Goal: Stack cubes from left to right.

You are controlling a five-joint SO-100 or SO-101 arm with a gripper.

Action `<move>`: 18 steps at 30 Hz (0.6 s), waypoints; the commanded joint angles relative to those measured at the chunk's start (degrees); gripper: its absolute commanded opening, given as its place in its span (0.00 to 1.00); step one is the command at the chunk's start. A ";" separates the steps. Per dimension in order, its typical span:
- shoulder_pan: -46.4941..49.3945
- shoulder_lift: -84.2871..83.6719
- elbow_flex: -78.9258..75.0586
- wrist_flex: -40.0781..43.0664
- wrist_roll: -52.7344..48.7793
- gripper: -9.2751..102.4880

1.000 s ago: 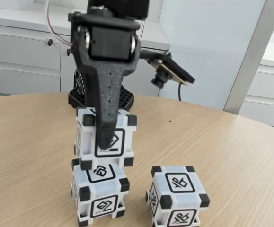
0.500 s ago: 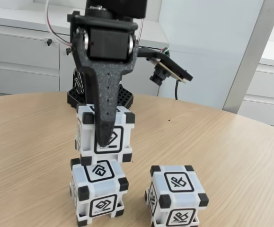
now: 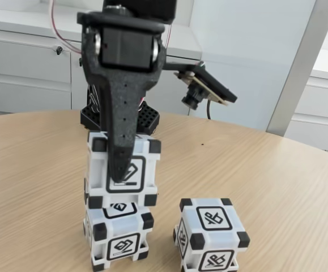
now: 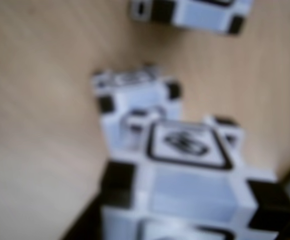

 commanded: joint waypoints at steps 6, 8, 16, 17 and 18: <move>0.35 0.79 -0.35 -0.79 -1.23 0.23; 0.35 0.79 -0.35 -0.70 -1.67 0.23; 0.35 0.79 -0.35 3.08 -3.87 0.23; 0.35 0.79 -0.35 4.04 -3.87 0.23; 0.35 0.79 -0.35 4.04 -3.69 0.23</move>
